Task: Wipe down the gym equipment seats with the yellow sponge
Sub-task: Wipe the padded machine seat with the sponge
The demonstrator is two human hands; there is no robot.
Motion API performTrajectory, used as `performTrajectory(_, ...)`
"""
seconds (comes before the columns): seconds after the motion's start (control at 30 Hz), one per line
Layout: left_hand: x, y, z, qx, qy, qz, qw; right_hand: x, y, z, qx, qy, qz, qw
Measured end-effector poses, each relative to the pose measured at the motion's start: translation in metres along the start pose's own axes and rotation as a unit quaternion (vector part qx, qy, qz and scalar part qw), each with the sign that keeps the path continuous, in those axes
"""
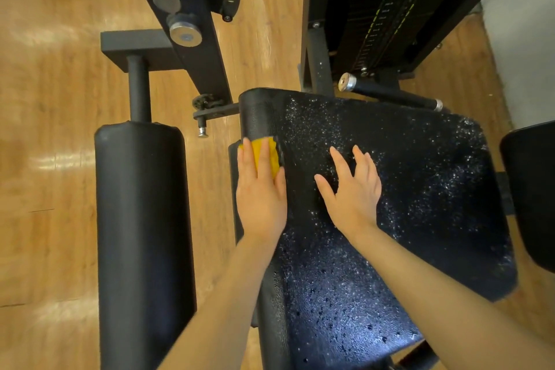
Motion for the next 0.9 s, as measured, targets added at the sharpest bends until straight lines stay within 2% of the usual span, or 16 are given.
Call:
performTrajectory(0.13,-0.017,-0.006,-0.002,0.009,-0.003,-0.015,1.0,0.0,0.0,0.002,0.004,0.003,-0.002,1.0)
performTrajectory(0.4,0.114,0.021,0.02,0.025,0.018,-0.009,0.999,0.001,0.001,0.001,-0.002,-0.008,-0.005,1.0)
performTrajectory(0.53,0.076,0.008,0.012,-0.021,0.033,-0.013,0.999,0.001,0.002,0.001,-0.001,-0.014,-0.002,1.0)
performTrajectory(0.63,0.017,-0.015,0.005,-0.057,0.016,-0.063,0.996,0.001,0.002,0.001,0.0,-0.015,-0.001,1.0)
performTrajectory(0.73,-0.022,-0.026,0.001,-0.041,-0.003,-0.088,0.995,0.0,0.001,0.001,-0.002,-0.013,-0.002,1.0)
performTrajectory(0.9,0.04,-0.016,0.012,-0.062,0.004,-0.083,0.995,-0.001,0.002,0.003,-0.007,-0.012,-0.006,1.0)
Point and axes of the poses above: each hand's wrist, its own x-axis towards the middle knuckle, its own z-axis out of the palm, y = z × x, the point moved 5 cm from there along x, towards the middle knuckle, and after that the axes turned 13 degrees about y, right-handed, at the moved point
